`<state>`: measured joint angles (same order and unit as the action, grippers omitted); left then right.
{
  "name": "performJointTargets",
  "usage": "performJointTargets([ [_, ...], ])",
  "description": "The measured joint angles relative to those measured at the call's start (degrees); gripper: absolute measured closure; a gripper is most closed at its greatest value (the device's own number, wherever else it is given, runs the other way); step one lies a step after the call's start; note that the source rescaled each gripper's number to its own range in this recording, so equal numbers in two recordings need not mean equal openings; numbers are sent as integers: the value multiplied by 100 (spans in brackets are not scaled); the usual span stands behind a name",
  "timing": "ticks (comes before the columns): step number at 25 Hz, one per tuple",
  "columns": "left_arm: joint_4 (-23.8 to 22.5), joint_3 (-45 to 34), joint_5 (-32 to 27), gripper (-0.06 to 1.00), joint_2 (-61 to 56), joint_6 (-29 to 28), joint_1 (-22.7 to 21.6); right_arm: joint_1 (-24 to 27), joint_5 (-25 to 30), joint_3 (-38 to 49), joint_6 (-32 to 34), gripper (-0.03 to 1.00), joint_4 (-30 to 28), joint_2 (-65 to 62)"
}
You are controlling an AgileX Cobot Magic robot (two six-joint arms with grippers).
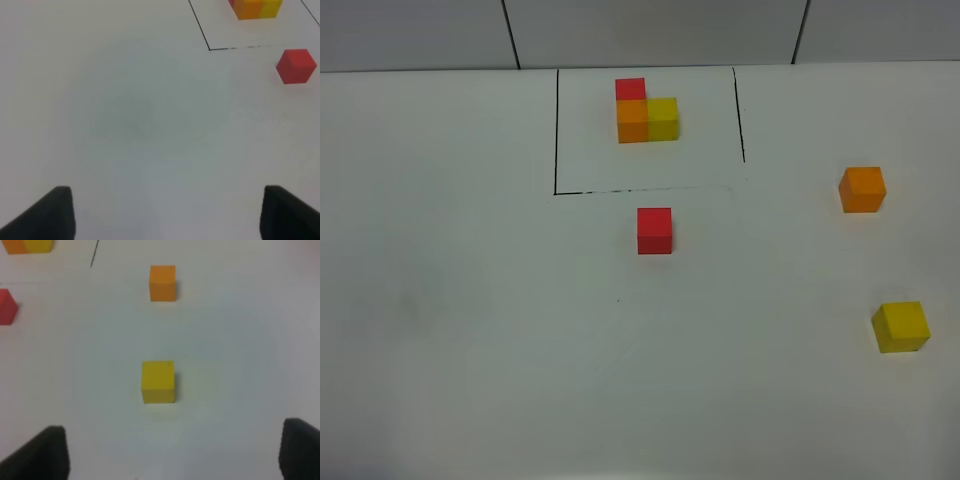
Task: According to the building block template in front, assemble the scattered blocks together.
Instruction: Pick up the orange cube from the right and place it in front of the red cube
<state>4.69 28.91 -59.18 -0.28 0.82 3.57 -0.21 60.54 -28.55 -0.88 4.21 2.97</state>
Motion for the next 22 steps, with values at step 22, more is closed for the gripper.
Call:
performJointTargets([
  [22,0,0,0,22,0,0,0,0,-5,4,-11,17,0,108],
])
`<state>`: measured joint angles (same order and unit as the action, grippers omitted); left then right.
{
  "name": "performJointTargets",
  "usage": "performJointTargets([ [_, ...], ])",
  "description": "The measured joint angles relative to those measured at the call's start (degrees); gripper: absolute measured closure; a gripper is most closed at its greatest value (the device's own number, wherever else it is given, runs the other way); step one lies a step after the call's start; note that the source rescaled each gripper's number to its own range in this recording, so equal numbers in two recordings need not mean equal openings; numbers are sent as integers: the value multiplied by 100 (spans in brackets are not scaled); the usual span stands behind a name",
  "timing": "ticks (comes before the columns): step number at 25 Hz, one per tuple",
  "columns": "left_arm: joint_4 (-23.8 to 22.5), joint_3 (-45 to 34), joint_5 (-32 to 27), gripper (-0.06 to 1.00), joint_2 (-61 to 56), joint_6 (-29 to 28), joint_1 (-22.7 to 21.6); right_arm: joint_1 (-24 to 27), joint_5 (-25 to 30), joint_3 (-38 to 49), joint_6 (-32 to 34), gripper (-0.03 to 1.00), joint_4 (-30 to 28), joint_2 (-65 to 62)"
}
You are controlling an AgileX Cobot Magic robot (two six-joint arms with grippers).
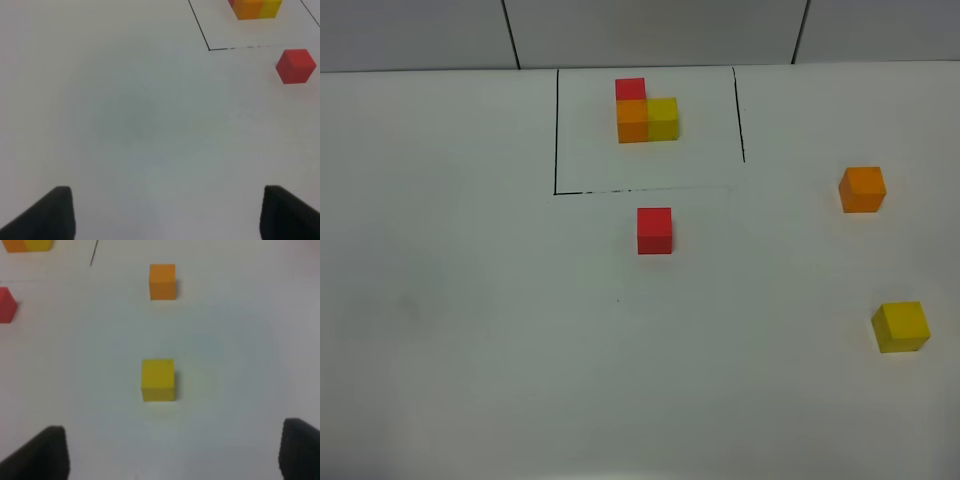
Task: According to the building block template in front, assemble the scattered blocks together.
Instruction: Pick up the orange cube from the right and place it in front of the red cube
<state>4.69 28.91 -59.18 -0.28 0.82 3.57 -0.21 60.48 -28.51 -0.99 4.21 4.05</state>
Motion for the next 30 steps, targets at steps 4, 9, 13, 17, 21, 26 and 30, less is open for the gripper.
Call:
performJointTargets([
  [4,0,0,0,22,0,0,0,0,43,-59,0,17,-5,765],
  [9,0,0,0,22,0,0,0,0,-484,-190,0,17,34,2157],
  [13,0,0,0,22,0,0,0,0,-880,-364,-84,17,55,3245],
  [17,0,0,0,22,0,0,0,0,-1098,-553,-160,17,37,4224],
  [21,0,0,0,22,0,0,0,0,-1233,-748,-166,17,-12,5001],
  [26,0,0,0,22,0,0,0,0,-1266,-1083,-316,17,-29,5667],
  [30,0,0,0,22,0,0,0,0,-1272,-1346,-404,17,-29,6099],
])
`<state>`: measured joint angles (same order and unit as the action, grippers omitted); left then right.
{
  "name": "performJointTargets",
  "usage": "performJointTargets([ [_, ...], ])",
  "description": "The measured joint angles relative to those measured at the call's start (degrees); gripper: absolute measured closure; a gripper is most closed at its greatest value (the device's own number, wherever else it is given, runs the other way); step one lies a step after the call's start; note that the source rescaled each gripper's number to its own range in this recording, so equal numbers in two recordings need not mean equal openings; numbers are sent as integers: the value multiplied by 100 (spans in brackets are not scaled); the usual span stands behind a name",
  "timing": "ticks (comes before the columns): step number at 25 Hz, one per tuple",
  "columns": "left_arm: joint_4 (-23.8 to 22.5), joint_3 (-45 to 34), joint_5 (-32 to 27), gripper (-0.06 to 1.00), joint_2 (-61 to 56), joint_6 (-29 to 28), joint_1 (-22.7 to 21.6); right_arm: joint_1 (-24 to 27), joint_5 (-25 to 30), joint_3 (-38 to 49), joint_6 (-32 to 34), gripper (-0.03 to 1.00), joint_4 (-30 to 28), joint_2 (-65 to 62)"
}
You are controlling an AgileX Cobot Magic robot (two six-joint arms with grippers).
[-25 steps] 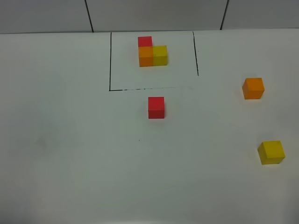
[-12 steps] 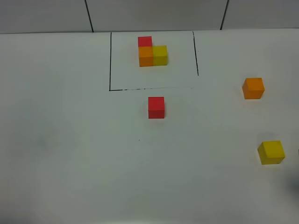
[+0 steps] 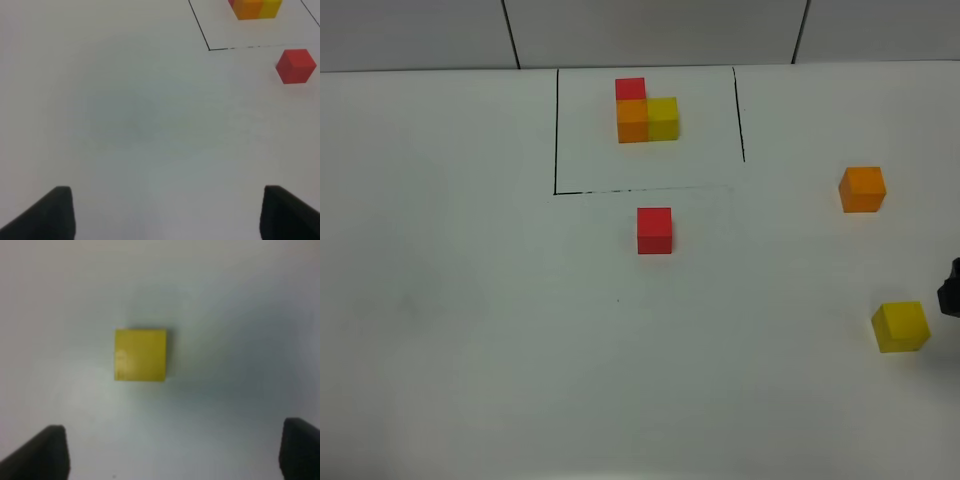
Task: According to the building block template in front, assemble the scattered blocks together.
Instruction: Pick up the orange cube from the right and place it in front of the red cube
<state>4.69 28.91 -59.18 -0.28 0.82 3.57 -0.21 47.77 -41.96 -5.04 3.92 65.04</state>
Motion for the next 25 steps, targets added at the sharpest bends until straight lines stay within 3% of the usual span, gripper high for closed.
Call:
performJointTargets([
  [18,0,0,0,22,0,0,0,-5,-327,-877,-43,17,10,1480],
  [25,0,0,0,22,0,0,0,-293,-331,-1320,-43,17,-122,1975],
])
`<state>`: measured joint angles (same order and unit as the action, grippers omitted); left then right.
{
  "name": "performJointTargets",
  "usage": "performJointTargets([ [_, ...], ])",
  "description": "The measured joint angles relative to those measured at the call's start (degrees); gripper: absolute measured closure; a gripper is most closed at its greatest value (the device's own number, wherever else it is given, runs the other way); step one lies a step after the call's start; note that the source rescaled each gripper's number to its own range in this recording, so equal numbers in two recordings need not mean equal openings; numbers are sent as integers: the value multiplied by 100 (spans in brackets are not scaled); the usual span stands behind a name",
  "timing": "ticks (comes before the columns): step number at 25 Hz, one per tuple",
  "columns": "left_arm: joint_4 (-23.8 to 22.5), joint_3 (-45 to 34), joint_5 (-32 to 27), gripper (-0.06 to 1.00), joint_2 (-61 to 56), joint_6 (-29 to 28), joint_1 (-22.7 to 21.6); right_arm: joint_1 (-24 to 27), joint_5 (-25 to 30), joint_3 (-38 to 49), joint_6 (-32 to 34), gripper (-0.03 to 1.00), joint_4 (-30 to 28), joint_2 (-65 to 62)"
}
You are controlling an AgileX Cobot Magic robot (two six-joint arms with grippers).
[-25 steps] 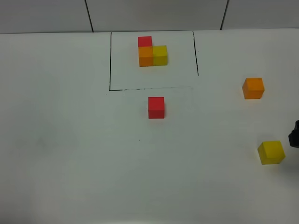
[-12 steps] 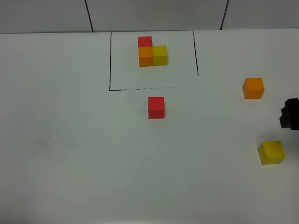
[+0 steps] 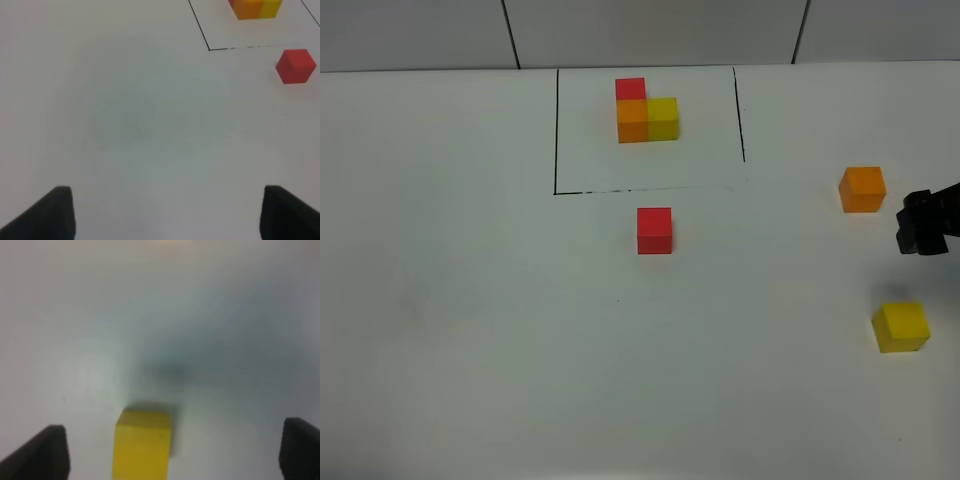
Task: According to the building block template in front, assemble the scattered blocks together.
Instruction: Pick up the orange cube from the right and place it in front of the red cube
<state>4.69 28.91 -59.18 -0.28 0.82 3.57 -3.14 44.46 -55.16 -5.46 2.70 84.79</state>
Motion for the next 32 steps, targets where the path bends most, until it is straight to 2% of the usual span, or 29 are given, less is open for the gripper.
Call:
performJointTargets([
  [12,0,0,0,22,0,0,0,-659,-60,-693,5,17,-305,1054],
  [16,0,0,0,22,0,0,0,-676,7,-1100,97,17,-366,1463],
  [23,0,0,0,22,0,0,0,-676,-12,-1416,546,17,-1156,1736],
  [32,0,0,0,22,0,0,0,-626,-355,-1651,928,17,-1215,2109],
])
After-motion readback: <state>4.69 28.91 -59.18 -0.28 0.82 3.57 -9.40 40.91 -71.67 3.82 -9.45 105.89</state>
